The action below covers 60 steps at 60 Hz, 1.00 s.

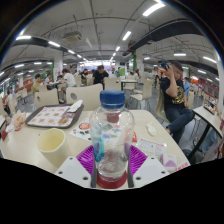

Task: Pour water

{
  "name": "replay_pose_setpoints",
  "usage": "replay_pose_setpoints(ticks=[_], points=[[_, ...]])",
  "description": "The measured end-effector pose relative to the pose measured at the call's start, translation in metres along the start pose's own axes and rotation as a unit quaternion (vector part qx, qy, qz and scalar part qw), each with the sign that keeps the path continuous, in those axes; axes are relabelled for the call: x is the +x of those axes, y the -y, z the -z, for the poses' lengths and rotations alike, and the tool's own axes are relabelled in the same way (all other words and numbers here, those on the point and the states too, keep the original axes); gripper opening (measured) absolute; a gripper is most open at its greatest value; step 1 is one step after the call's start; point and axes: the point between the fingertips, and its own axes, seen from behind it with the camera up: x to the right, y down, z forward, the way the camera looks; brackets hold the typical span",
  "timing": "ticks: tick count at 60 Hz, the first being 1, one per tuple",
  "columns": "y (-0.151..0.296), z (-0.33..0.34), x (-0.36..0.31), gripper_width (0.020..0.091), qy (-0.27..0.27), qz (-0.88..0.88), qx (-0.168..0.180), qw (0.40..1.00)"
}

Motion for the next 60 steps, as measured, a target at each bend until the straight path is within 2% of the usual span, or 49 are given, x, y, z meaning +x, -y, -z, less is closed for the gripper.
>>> replay_pose_setpoints(ticks=[2,9,17,22,24,27,28,30,34,49,60], points=[[-0.008,0.0,0.001,0.0411,-0.001,0.0,-0.004,1.0],[-0.011,0.001,-0.001,0.0422,-0.007,-0.006,0.015,1.0],[-0.011,0.001,-0.001,0.0509,-0.009,-0.007,0.009,1.0],[-0.016,0.002,0.002,0.0574,-0.019,-0.009,-0.014,1.0],[-0.021,0.004,0.002,0.0633,-0.024,-0.008,-0.031,0.999],[-0.028,0.009,0.001,0.0851,-0.026,-0.009,-0.051,0.998],[-0.03,0.011,0.0,0.0867,-0.027,-0.01,-0.058,0.998],[-0.033,0.019,-0.001,0.0826,-0.033,-0.011,-0.069,0.997],[-0.034,0.037,-0.002,0.0865,-0.051,-0.014,-0.083,0.995],[-0.034,0.123,-0.05,0.085,-0.083,-0.013,-0.143,0.986],[-0.012,0.188,-0.116,0.0851,-0.077,-0.002,-0.145,0.986]])
